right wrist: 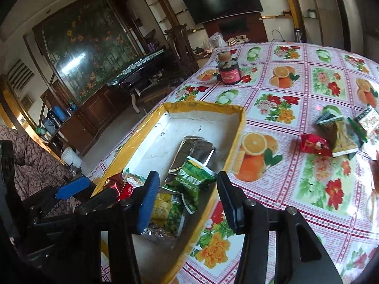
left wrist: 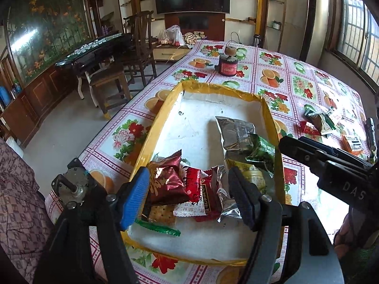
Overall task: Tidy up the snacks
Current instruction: 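Open the right tool to drop the green Original packet into the tray, then withdraw both open tools from the tray toward the remaining snacks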
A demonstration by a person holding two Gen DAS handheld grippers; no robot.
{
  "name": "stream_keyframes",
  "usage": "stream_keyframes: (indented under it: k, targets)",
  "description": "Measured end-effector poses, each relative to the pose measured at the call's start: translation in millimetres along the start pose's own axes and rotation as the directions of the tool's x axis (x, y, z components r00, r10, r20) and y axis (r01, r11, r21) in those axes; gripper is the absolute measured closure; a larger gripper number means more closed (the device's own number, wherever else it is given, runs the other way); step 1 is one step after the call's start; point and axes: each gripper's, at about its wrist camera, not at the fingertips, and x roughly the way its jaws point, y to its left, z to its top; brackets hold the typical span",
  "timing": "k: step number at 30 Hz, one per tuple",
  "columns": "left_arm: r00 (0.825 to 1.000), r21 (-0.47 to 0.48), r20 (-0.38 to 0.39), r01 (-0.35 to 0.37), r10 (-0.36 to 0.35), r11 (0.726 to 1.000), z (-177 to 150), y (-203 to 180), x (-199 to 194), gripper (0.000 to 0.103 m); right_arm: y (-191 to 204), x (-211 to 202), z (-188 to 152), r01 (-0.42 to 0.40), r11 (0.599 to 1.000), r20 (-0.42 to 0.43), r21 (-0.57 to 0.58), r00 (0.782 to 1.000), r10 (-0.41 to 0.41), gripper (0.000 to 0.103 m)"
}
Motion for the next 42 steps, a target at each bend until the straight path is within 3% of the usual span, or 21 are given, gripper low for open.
stream_keyframes:
  k: [42]
  targets:
    - [0.989,0.091,0.143,-0.036,0.023,0.995,-0.4,-45.0,-66.3,0.025,-79.1,-95.7,-39.8,0.129,0.982,0.103,0.138,0.984,-0.143,0.049]
